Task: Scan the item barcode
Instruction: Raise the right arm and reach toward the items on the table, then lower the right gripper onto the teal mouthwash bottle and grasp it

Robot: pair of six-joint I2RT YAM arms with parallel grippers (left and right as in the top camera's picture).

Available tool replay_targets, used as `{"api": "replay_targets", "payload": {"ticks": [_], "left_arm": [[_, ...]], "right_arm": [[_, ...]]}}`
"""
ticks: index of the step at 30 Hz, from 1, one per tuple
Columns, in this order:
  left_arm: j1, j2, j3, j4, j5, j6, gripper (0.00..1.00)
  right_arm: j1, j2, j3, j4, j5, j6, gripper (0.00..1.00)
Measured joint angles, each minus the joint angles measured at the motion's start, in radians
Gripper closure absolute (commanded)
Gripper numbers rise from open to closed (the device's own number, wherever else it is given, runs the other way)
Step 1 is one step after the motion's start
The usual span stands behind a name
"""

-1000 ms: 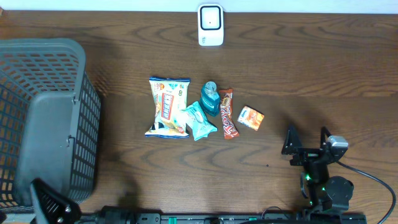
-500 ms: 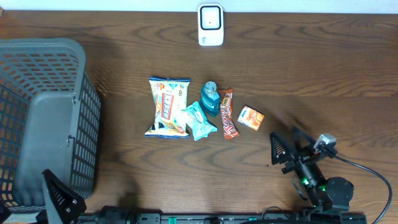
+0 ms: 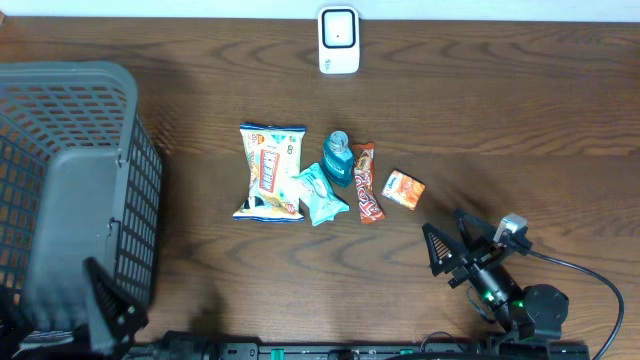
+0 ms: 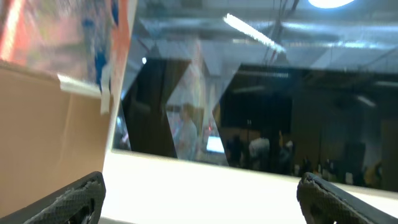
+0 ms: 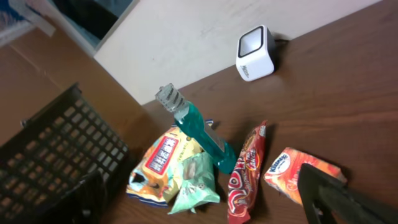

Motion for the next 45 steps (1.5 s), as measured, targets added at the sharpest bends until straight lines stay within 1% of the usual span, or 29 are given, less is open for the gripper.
{"api": "replay_targets", "payload": {"ticks": [4,7,11,15,21,24,25,26,27,30,33,35,40,45], "left_arm": [[0.0,0.0,-0.064,-0.015,0.011,-0.064,0.02],[0.0,0.0,-0.108,-0.019,0.071,-0.094,0.02],[0.0,0.0,-0.145,-0.027,0.181,-0.12,0.02],[0.0,0.0,-0.171,-0.081,0.241,-0.146,0.02],[0.0,0.0,-0.196,-0.188,0.273,-0.23,0.02],[0.0,0.0,-0.211,-0.214,0.278,-0.257,0.02],[0.0,0.0,-0.221,-0.213,0.279,-0.264,0.02],[0.0,0.0,-0.232,-0.213,0.282,-0.27,0.02],[0.0,0.0,-0.245,-0.211,0.282,-0.273,0.02],[0.0,0.0,-0.29,-0.196,0.286,-0.285,0.02],[0.0,0.0,-0.335,-0.159,0.293,-0.293,0.02],[0.0,0.0,-0.375,-0.115,0.311,-0.297,0.02],[0.0,0.0,-0.486,0.021,0.34,-0.332,0.02],[0.0,0.0,-0.607,0.152,0.349,-0.401,0.02]], "right_arm": [[0.0,0.023,0.021,-0.005,-0.007,-0.041,0.09],[0.0,0.083,0.068,-0.005,-0.01,-0.087,0.09],[0.008,0.228,0.146,-0.005,-0.013,-0.155,0.1],[0.056,0.41,0.227,-0.006,-0.006,-0.22,0.11],[0.233,0.727,0.408,-0.028,0.079,-0.317,0.09],[0.357,0.901,0.544,-0.123,0.165,-0.381,0.08],[0.387,0.948,0.587,-0.165,0.188,-0.401,0.06],[0.425,1.012,0.645,-0.213,0.223,-0.429,0.02],[0.457,1.069,0.703,-0.272,0.252,-0.456,0.01],[0.529,1.221,0.875,-0.395,0.318,-0.555,0.01],[0.565,1.315,1.012,-0.439,0.354,-0.632,0.01],[0.574,1.341,1.075,-0.437,0.369,-0.674,0.01],[0.579,1.336,1.126,-0.369,0.389,-0.723,0.01],[0.58,1.339,1.127,-0.32,0.397,-0.768,0.01]]}}
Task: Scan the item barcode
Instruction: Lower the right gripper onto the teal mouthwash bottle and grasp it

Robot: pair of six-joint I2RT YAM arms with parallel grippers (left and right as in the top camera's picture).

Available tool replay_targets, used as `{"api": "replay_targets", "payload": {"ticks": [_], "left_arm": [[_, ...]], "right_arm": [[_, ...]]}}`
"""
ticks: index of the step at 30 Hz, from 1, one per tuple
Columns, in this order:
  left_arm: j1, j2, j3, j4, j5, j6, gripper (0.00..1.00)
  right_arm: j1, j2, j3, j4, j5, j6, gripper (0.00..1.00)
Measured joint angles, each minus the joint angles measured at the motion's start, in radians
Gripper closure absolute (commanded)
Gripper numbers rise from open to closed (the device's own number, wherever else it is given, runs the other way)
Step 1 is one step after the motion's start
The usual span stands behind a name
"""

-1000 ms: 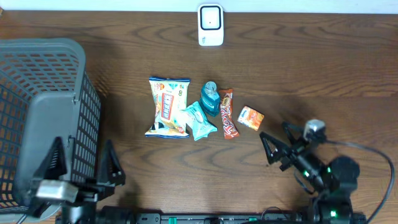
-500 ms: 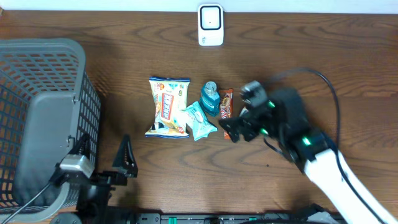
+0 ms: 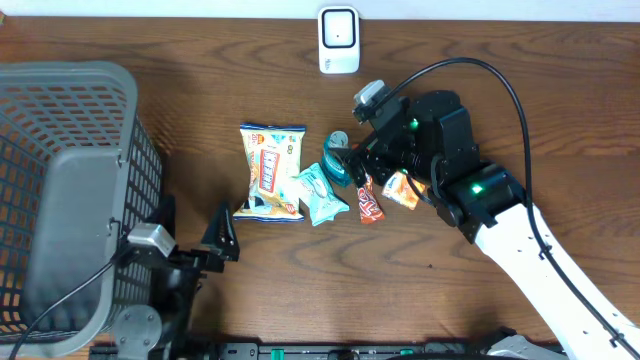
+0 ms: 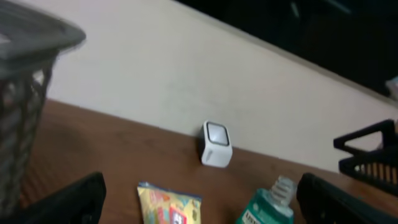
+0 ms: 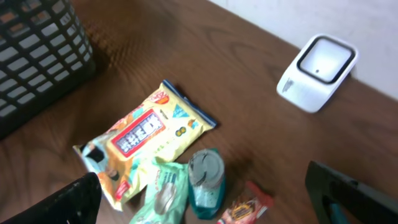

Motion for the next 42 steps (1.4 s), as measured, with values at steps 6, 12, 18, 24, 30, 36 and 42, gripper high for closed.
{"api": "replay_targets", "payload": {"ticks": [6,12,18,24,30,36,42], "left_arm": [[0.0,0.0,-0.111,0.017,0.0,-0.058,0.02],[0.0,0.0,-0.126,0.005,0.0,-0.093,0.02],[0.0,0.0,-0.126,-0.071,0.0,-0.1,0.02],[0.0,0.0,-0.126,-0.092,0.002,-0.1,0.02],[0.0,0.0,-0.126,-0.06,0.021,-0.081,0.02],[0.0,0.0,-0.126,-0.039,0.119,0.06,0.02],[0.0,0.0,-0.126,-0.1,0.153,0.11,0.02]], "right_arm": [[0.014,0.087,0.003,0.066,0.042,-0.051,0.07],[0.035,0.195,0.003,0.105,0.064,-0.067,0.12],[0.049,0.202,0.003,0.126,0.069,-0.075,0.27],[0.049,0.242,0.003,0.132,0.073,-0.076,0.29],[0.053,0.33,0.003,0.158,0.08,-0.075,0.41],[0.053,0.343,0.004,0.171,0.082,-0.065,0.62],[0.054,0.343,0.004,0.179,0.083,-0.037,0.75]]}}
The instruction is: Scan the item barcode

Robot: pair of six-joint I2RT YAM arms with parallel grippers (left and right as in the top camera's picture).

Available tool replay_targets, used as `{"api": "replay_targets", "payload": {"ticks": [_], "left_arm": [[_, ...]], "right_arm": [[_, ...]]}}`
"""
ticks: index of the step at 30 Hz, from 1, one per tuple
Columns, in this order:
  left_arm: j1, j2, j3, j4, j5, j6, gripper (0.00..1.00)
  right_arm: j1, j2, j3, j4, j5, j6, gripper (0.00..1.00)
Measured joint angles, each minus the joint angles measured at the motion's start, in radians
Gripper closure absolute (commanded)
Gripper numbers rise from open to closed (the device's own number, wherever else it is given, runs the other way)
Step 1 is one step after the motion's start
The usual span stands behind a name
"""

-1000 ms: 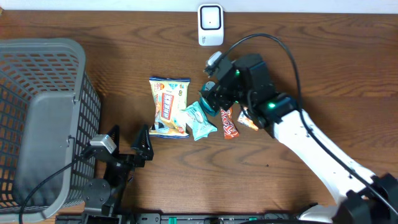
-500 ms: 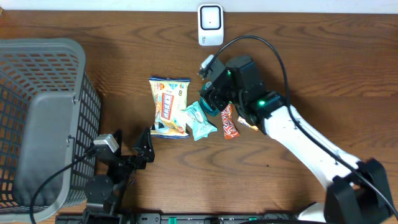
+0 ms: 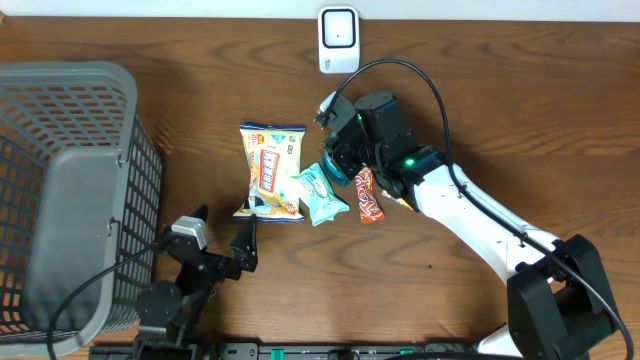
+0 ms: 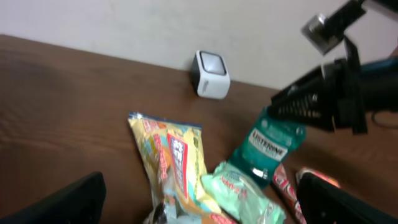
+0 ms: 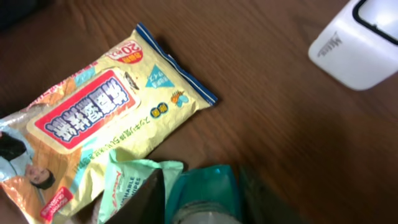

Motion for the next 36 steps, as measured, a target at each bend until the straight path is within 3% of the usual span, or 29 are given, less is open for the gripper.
{"api": "replay_targets", "payload": {"ticks": [9,25,31,36], "left_arm": [[0.0,0.0,0.011,-0.079,0.001,0.008,0.02],[0.0,0.0,0.011,-0.081,0.001,0.008,0.02],[0.0,0.0,0.011,-0.081,0.001,0.008,0.02],[0.0,0.0,0.011,-0.081,0.001,0.008,0.02]], "right_arm": [[0.0,-0.006,0.0,0.001,0.114,0.143,0.78],[0.0,-0.03,0.0,-0.097,0.441,0.735,0.82],[0.006,-0.033,0.012,-0.149,0.473,0.838,0.82],[0.021,-0.034,0.074,-0.299,0.493,0.864,0.85]]}}
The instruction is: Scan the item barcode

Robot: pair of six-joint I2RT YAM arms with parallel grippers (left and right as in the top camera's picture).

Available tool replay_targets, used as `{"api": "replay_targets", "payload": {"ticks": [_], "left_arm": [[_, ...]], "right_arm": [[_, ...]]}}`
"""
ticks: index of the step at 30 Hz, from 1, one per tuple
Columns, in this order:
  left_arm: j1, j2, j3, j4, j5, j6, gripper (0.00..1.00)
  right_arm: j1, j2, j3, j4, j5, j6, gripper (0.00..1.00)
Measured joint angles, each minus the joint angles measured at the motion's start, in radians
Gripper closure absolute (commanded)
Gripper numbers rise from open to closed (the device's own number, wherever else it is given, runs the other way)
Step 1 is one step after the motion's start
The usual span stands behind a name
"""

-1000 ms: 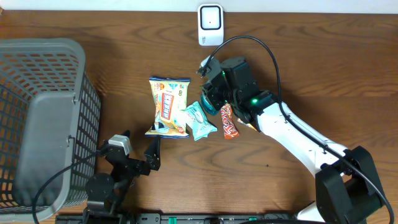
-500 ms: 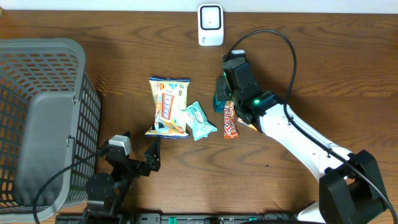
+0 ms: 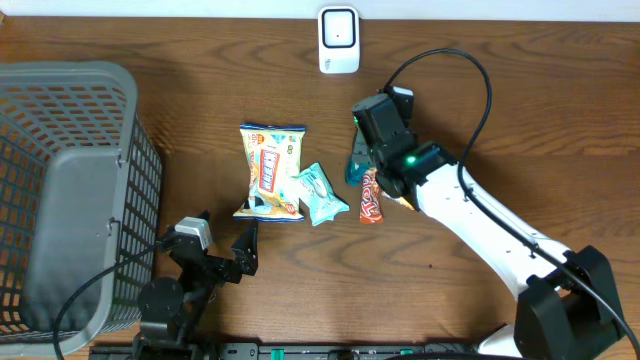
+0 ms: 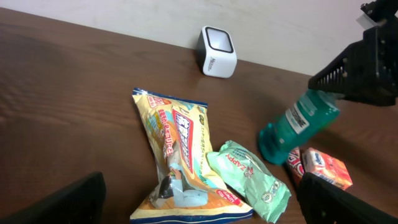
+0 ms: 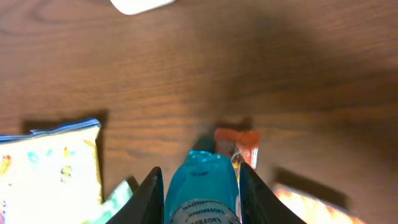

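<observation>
My right gripper (image 3: 362,150) is shut on a teal mouthwash bottle (image 3: 356,166) and holds it tilted above the table, just right of the other items. In the right wrist view the bottle (image 5: 200,186) fills the gap between both fingers. The white barcode scanner (image 3: 339,40) stands at the table's far edge; it also shows in the left wrist view (image 4: 217,43). Near the front edge my left gripper (image 3: 222,238) is open and holds nothing, its camera looking toward the items.
A grey mesh basket (image 3: 70,200) fills the left side. On the table lie a yellow snack bag (image 3: 268,170), a green pack (image 3: 322,193), a red candy bar (image 3: 371,197) and an orange box (image 4: 320,165).
The bottle stood among the items with my right jaws around its top. Now it is off the table, tilted and a little farther right. My left arm has hardly moved.
Both arms were low at the table's front edge, with the bottle standing among the snacks. Then my right arm was over the items and the left was beside the basket. Then the right jaws were at the bottle's cap, and now they hold it lifted.
</observation>
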Motion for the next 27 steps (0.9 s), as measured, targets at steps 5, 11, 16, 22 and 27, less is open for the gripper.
{"api": "replay_targets", "payload": {"ticks": [5,11,16,22,27], "left_arm": [[0.0,0.0,0.0,0.0,0.0,0.0,0.02],[0.0,0.0,0.0,0.0,0.0,0.0,0.02],[0.0,0.0,0.0,0.0,0.0,0.0,0.02],[0.0,0.0,0.0,0.0,0.0,0.0,0.02],[0.0,0.0,0.0,0.0,0.0,0.0,0.02]], "right_arm": [[0.0,-0.003,0.071,-0.098,0.037,0.007,0.87],[0.0,-0.011,0.101,-0.183,0.108,0.072,0.87],[0.0,-0.011,0.101,-0.229,0.188,0.137,0.87],[0.0,-0.011,0.101,-0.266,0.263,0.172,0.87],[0.0,-0.011,0.101,-0.328,0.316,0.187,0.85]]}}
